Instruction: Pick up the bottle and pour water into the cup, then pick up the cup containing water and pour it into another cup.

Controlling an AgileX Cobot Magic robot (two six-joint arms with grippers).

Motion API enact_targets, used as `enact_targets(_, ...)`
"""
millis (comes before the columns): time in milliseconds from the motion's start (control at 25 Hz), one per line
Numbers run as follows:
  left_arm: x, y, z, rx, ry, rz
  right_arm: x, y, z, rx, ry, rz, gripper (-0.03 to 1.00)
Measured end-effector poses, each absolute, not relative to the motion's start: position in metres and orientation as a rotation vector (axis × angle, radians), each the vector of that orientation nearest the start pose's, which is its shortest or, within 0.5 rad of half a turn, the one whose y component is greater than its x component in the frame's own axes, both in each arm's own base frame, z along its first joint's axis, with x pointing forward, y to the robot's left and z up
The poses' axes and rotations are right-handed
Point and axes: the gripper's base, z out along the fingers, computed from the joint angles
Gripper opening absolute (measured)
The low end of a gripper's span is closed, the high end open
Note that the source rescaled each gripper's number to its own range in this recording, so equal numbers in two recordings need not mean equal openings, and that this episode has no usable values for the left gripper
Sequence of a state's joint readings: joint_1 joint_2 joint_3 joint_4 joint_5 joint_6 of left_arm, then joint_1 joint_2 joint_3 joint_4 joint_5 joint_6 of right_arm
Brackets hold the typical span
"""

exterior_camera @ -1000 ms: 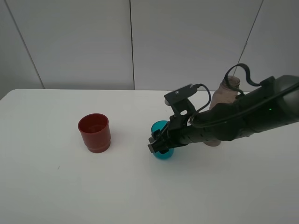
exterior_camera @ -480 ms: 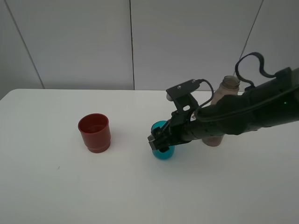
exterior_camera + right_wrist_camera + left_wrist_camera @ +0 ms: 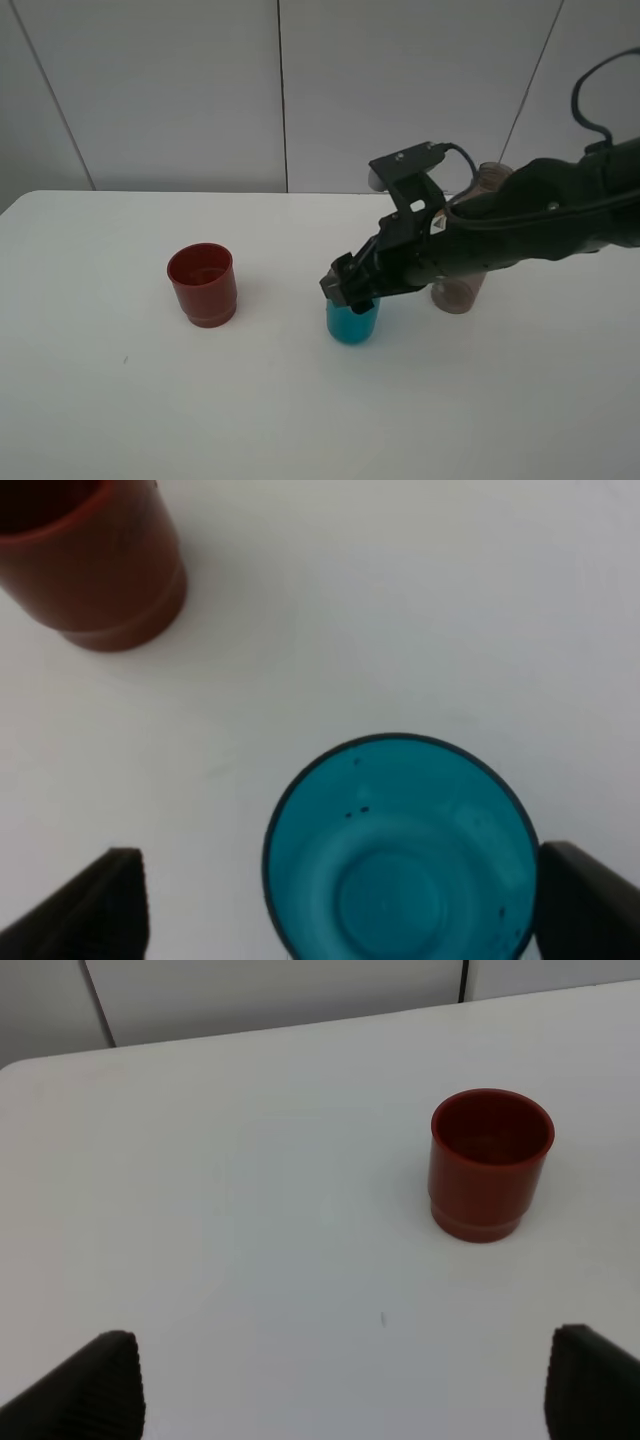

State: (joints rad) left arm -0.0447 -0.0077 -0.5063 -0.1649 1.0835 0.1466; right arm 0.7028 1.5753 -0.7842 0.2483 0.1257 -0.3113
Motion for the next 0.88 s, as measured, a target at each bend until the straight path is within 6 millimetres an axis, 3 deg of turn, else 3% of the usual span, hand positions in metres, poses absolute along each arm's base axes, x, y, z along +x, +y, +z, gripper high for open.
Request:
enact_targets(400, -0.009, -0.013, 0.278, 0.206, 2.034, -0.134, 0.216, 0.192, 0.212, -0.97, 2.288, 0.356, 0.43)
enact_targets(480, -0.009, -0.013, 0.278, 0.206, 2.034, -0.134, 0.214, 0.19, 0.215, -0.971, 2.299, 0.359, 0.51)
enact_targets(600, -0.009, -0.013, 0.278, 0.206, 2.034, -0.134, 0.21, 0.187, 0.22, -0.998, 2.303, 0.346, 0.76)
enact_targets(680, -0.009, -0.013, 0.278, 0.206, 2.034, -0.134, 0.207, 0.184, 0.224, -1.013, 2.301, 0.341, 0.86)
enact_targets(880, -0.009, -0.013, 0.278, 0.206, 2.034, -0.134, 0.194, 0.174, 0.234, -1.001, 2.293, 0.35, 0.94)
